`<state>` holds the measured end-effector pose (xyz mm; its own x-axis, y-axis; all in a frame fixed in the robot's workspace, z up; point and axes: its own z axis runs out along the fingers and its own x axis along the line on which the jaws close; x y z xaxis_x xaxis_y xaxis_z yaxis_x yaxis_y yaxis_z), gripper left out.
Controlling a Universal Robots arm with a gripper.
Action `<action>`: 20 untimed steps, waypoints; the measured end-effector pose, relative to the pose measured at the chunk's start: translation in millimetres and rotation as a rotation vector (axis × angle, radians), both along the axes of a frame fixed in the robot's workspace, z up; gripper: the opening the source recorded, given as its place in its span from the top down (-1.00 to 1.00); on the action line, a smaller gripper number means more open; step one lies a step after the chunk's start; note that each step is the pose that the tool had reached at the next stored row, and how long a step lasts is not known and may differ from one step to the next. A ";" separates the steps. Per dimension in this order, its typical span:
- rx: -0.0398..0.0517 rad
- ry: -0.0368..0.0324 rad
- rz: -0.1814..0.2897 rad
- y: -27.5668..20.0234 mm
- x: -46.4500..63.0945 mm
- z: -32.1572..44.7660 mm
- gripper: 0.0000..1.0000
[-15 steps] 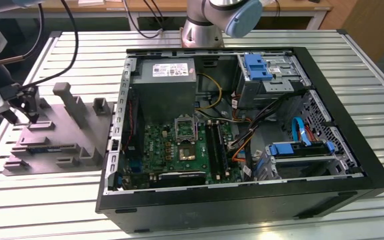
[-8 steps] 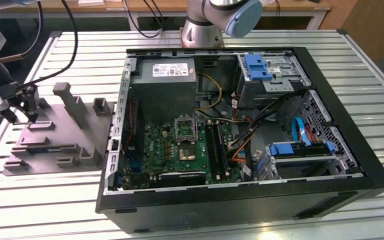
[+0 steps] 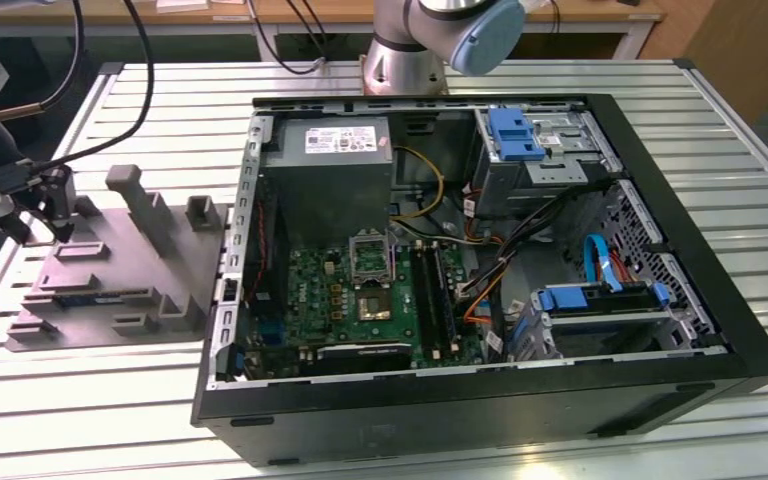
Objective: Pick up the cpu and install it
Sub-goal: 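Pick up the cpu and move it towards the insertion slot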
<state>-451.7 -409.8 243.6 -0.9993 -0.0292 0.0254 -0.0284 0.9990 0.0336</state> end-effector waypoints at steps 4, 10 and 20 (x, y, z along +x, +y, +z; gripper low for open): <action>-0.0160 0.0002 0.000 0.1 0.0 5.2 0.06; -0.0167 0.0001 0.000 0.1 0.0 6.8 0.06; -0.0276 0.0000 0.000 0.2 0.0 13.3 0.06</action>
<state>-451.7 -409.6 256.9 -0.9993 -0.0286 0.0261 -0.0284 0.9996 0.0060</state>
